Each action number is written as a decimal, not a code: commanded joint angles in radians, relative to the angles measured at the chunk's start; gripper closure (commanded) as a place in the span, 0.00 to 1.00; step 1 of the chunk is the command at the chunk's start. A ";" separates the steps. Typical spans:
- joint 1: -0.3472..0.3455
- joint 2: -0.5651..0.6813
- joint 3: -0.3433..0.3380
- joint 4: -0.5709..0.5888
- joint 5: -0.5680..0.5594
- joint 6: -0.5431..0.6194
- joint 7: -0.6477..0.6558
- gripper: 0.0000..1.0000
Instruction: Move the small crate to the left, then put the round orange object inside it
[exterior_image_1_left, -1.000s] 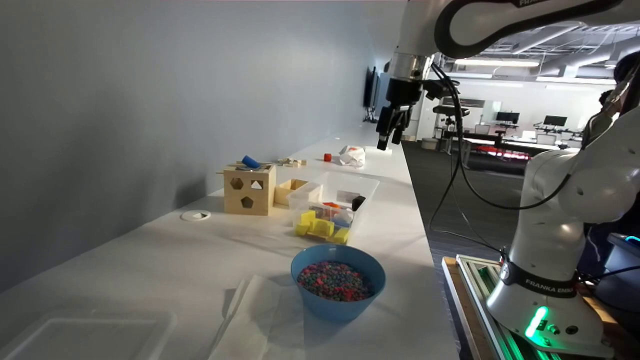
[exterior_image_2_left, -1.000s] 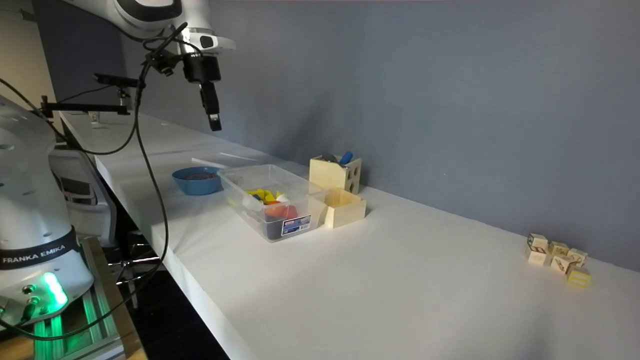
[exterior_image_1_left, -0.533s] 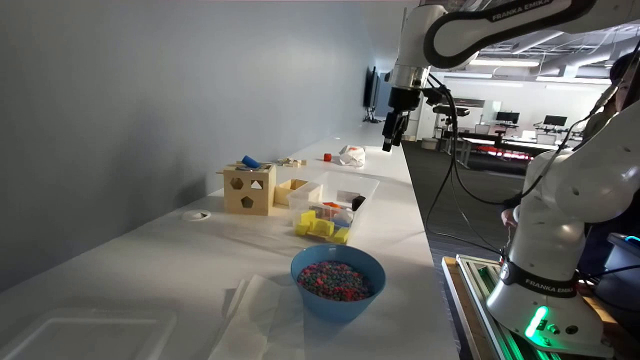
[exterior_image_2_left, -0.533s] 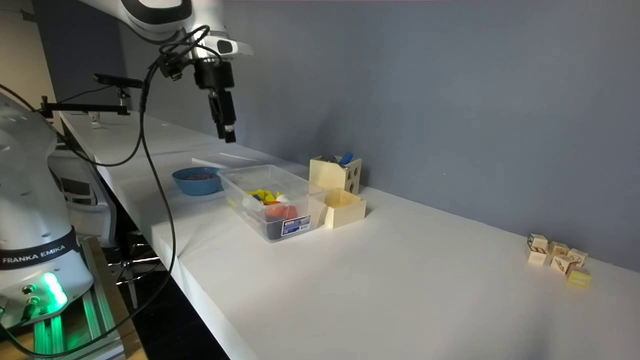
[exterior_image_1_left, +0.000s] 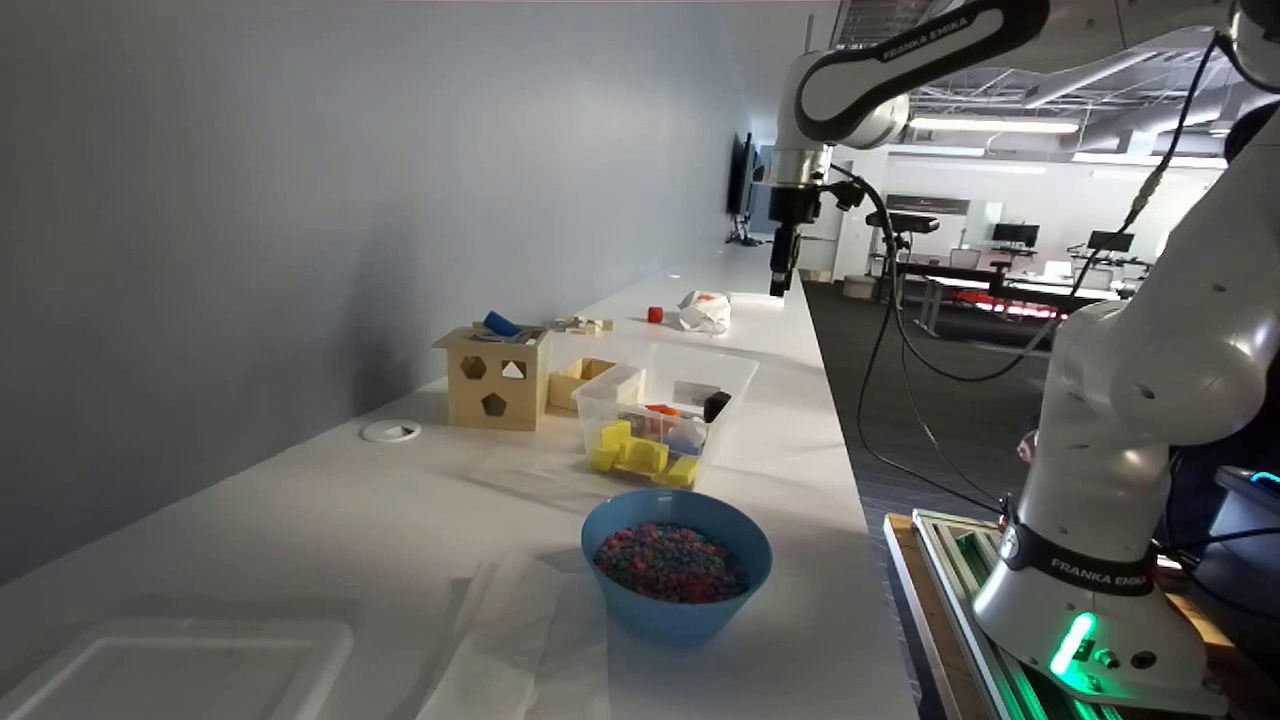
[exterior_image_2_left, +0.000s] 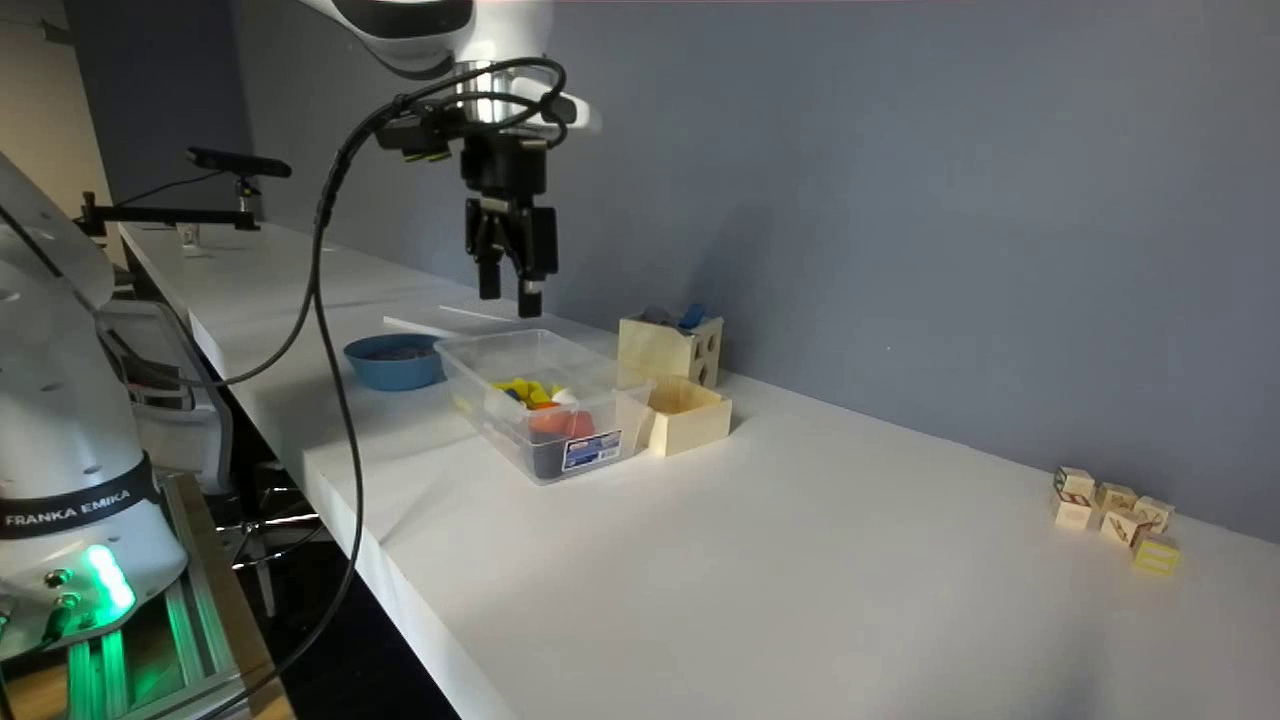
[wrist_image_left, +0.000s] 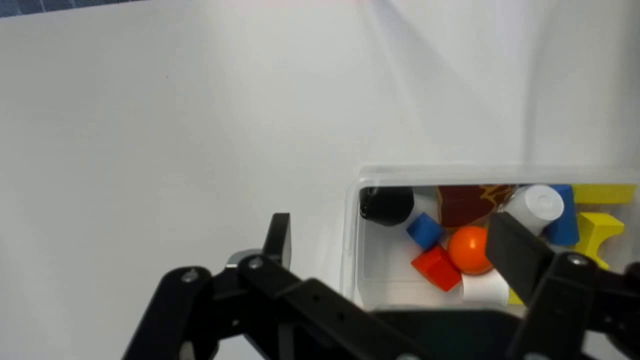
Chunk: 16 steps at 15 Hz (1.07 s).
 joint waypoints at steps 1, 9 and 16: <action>-0.016 0.030 0.023 0.033 0.027 -0.006 0.002 0.00; -0.008 0.110 0.034 0.108 0.092 0.066 0.076 0.00; 0.056 0.398 0.075 0.385 0.320 0.281 0.005 0.00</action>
